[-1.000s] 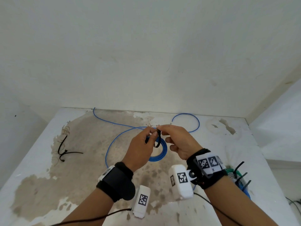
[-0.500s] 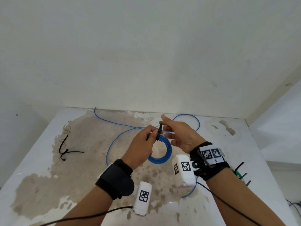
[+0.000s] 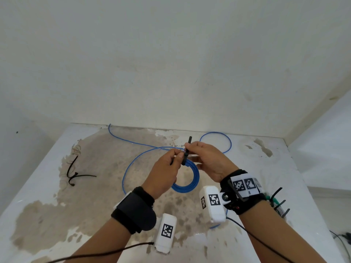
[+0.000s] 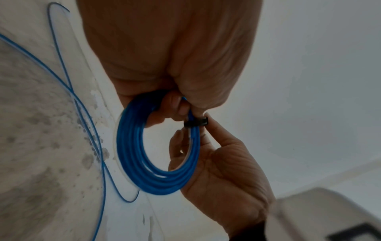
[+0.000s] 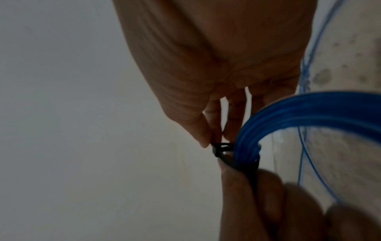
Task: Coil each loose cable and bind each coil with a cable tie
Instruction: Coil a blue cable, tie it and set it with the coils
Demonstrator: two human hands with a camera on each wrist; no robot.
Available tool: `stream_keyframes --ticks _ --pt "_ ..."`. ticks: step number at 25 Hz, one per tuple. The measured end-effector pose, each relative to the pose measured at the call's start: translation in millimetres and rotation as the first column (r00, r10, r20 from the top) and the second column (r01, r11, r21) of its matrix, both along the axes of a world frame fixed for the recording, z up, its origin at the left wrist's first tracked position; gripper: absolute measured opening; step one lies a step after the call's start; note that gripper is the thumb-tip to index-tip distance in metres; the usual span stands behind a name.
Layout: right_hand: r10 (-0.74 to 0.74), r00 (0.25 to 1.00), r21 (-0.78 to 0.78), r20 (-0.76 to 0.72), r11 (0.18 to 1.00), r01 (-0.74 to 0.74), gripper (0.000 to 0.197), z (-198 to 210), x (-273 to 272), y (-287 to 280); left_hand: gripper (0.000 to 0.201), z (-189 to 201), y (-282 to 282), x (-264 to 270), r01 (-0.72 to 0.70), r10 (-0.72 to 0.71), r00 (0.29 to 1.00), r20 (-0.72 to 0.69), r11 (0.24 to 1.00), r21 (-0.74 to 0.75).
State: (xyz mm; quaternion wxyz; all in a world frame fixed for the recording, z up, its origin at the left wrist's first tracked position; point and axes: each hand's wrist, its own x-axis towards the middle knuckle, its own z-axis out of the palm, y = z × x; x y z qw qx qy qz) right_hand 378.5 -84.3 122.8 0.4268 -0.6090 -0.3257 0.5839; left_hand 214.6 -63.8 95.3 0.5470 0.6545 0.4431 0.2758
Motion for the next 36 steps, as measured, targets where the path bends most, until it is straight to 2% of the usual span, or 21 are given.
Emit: stream_keyframes --ticks 2,4,10,17,22,25,29,36 --pt "-0.017 0.988 0.121 0.155 0.993 -0.002 0.021 4 -1 -1 0.022 1 2 1 -0.034 0.033 0.999 -0.011 0.999 -0.031" --pt "-0.057 0.98 0.2 0.192 0.98 0.018 0.021 5 -2 -2 0.024 1 4 2 -0.045 0.045 0.999 -0.017 0.999 -0.029" --pt "-0.069 0.926 0.256 0.372 0.966 -0.031 0.027 -11 -1 8 0.023 1 -1 3 -0.024 0.024 1.0 -0.004 0.999 0.046" --pt "-0.092 0.899 0.242 0.429 0.97 -0.017 0.022 -18 -1 10 0.025 6 -5 5 -0.001 0.001 1.0 0.0 1.0 0.03" --pt "-0.105 0.89 0.252 0.443 0.968 -0.011 0.022 -16 1 9 0.026 10 -6 6 -0.007 0.006 0.999 -0.036 0.999 -0.048" --pt "-0.132 0.847 0.268 0.516 0.963 -0.014 0.022 -17 5 9 0.031 9 -5 8 -0.018 0.014 0.999 -0.04 0.994 -0.112" --pt "-0.129 0.858 0.281 0.497 0.96 -0.018 0.02 -17 1 7 0.034 12 -5 11 -0.072 0.069 0.997 -0.017 0.971 -0.229" --pt "-0.219 0.843 0.358 0.491 0.933 0.034 0.02 -10 -9 7 0.03 11 -3 6 -0.036 0.026 0.998 -0.062 0.984 -0.174"
